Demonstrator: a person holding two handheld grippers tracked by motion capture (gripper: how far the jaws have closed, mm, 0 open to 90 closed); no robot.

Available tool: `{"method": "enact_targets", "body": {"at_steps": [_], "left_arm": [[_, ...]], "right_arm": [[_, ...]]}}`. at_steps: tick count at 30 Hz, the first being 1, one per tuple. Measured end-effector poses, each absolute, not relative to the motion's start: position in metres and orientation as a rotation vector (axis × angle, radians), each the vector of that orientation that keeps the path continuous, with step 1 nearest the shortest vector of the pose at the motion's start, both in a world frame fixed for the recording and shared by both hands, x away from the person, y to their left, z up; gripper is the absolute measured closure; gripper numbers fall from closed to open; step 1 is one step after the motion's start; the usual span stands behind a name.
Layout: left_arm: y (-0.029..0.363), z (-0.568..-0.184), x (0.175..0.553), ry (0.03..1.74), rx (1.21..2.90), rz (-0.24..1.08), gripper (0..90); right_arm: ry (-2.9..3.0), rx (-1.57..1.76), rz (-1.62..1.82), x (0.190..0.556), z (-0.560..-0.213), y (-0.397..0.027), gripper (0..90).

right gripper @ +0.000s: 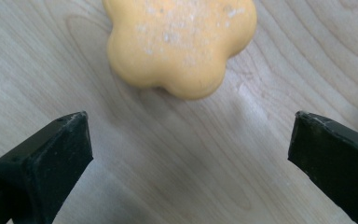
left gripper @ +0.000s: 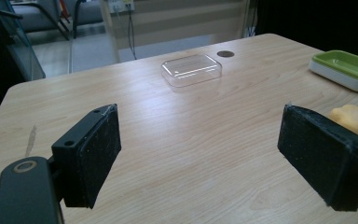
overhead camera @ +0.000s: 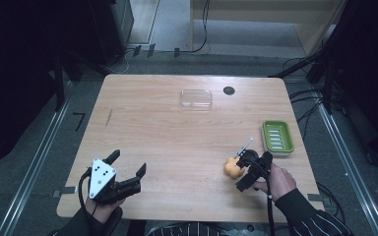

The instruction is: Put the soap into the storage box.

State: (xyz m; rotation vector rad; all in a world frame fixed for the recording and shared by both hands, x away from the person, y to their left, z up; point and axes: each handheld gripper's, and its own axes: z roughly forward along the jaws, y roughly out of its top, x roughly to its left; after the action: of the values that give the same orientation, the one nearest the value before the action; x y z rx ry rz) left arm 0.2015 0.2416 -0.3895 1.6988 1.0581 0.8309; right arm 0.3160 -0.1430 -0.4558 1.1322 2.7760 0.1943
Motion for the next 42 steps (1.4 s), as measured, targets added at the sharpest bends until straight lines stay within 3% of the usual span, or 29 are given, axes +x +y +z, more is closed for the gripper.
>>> {"method": "enact_targets", "body": {"at_steps": [17,25,42], "left_arm": [[0.242,-0.390,0.201,1.060,1.693,0.831,13.7],[0.242,-0.390,0.201,1.059,1.691,0.831,13.7],[0.242,-0.389,0.201,1.059,1.691,0.832,13.7]], "right_arm": [[2.769,1.176,0.268,0.336,-0.459,-0.125,0.0],[2.756,1.204,0.250,0.340,-0.461,-0.125,13.3],[2.817,1.120,0.186,0.338,-0.460,-0.129,22.1]]}}
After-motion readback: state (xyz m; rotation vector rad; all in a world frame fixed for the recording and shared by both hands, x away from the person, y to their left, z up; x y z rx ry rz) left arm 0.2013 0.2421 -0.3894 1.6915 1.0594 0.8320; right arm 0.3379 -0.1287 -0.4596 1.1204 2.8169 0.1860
